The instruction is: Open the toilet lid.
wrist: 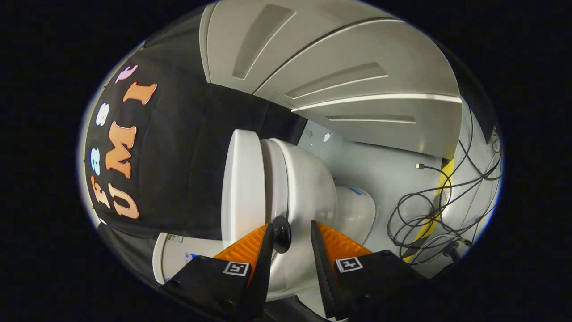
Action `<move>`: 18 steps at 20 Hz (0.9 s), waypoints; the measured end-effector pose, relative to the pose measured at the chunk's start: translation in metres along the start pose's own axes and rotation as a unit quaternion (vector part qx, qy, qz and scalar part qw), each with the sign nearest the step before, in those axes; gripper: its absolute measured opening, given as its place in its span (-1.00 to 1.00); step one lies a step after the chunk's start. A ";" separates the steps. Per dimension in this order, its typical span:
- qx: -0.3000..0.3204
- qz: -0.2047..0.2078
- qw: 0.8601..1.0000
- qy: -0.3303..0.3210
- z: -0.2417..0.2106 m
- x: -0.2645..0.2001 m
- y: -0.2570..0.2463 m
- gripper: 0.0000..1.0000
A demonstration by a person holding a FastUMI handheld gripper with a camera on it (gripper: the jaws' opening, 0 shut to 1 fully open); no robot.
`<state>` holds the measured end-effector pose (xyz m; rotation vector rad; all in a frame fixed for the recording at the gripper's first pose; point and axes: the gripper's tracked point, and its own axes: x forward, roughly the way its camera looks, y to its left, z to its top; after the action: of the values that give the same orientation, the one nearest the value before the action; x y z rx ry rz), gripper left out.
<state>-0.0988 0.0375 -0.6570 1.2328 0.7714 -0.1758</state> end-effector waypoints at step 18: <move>-0.034 -0.015 0.999 0.010 0.004 -0.021 0.044 -0.84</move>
<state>-0.0893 0.0435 -0.6093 1.1607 0.8076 -0.1601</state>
